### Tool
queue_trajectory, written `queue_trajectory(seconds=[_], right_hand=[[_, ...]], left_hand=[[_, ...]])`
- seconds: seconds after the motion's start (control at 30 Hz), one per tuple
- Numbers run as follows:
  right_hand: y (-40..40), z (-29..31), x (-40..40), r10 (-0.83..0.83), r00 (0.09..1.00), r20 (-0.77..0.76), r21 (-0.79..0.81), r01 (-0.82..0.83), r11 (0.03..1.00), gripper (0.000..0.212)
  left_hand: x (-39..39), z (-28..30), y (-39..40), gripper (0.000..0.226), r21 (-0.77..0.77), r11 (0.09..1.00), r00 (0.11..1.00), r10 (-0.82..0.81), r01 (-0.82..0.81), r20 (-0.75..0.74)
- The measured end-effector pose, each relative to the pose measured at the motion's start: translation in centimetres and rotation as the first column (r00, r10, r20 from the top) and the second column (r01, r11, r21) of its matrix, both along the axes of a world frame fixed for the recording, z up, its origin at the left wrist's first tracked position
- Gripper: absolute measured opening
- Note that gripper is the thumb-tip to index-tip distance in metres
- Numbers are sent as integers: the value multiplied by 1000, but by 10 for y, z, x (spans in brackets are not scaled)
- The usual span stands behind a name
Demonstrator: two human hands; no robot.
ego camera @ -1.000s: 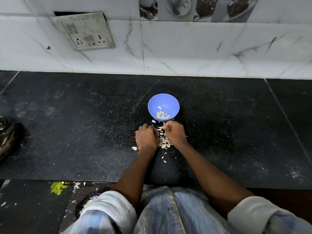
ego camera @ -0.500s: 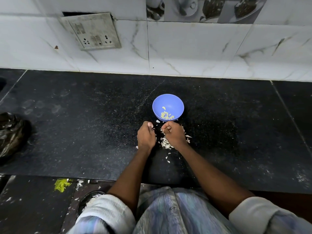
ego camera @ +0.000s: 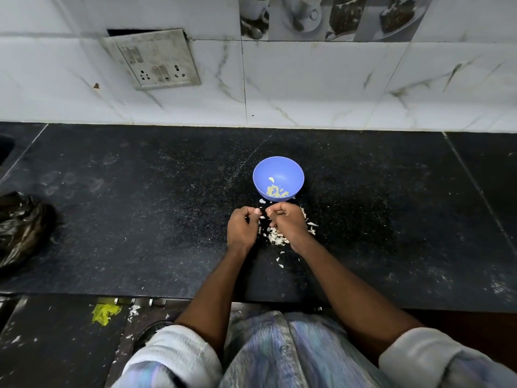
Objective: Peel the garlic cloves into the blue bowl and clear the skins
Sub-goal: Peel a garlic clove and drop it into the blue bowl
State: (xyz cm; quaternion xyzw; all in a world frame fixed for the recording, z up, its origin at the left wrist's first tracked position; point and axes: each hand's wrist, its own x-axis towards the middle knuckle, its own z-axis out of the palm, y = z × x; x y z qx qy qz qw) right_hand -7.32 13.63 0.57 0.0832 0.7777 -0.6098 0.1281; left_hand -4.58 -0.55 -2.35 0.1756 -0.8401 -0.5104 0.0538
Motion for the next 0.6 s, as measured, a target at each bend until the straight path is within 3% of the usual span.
queue_trajectory(seconds=[0.1,0.33,0.6], right_hand=[[1,-1,3,-6,999,35,-17,6,1000,8],[-6,5,10,-60,990,129,-248,91,964,10],[-12,8,9,-70,986,150,-309,114,944,19]], left_hand=[[1,1,1,17,31,999,1000,-7,8,-20],[6,2,1,13,40,999,1000,-4,5,-27],[3,-4,-4,30,308,951,999,-26,14,34]])
